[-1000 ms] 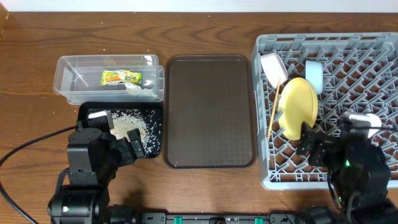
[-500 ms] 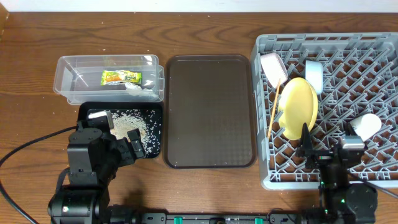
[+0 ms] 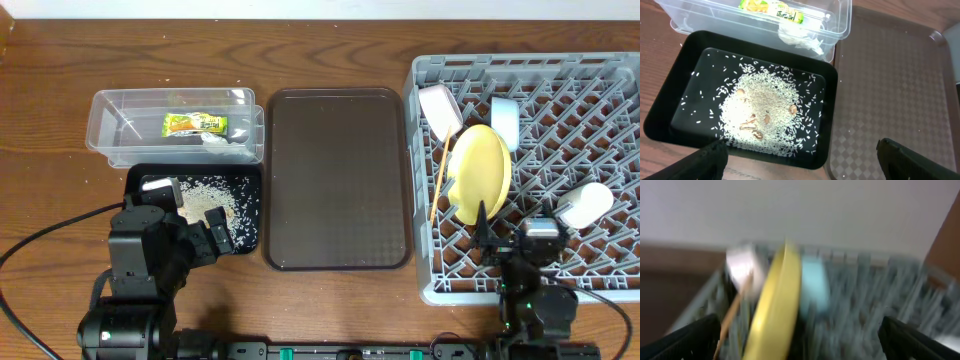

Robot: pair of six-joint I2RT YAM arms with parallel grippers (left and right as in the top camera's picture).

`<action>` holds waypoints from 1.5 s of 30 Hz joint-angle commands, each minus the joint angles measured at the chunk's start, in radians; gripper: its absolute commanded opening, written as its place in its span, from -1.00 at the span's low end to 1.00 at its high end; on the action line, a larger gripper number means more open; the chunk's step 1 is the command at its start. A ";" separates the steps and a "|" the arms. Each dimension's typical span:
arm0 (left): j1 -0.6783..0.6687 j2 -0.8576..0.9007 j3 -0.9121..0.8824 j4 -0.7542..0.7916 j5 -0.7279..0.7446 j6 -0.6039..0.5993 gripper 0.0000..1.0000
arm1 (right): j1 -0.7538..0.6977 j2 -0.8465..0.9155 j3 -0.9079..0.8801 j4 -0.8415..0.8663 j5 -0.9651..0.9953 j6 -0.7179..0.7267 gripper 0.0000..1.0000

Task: Sort waste into correct bins and load items into the dishwasher rack

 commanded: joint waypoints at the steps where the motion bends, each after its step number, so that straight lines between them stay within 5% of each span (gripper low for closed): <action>1: 0.003 -0.001 -0.005 0.001 -0.011 0.009 0.96 | -0.021 -0.006 -0.002 -0.012 -0.058 -0.023 0.99; 35: 0.003 -0.002 -0.005 0.001 -0.011 0.009 0.96 | -0.022 -0.006 -0.002 -0.010 -0.054 -0.023 0.99; 45: 0.002 -0.257 -0.148 0.063 -0.039 0.022 0.96 | -0.022 -0.006 -0.002 -0.010 -0.054 -0.023 0.99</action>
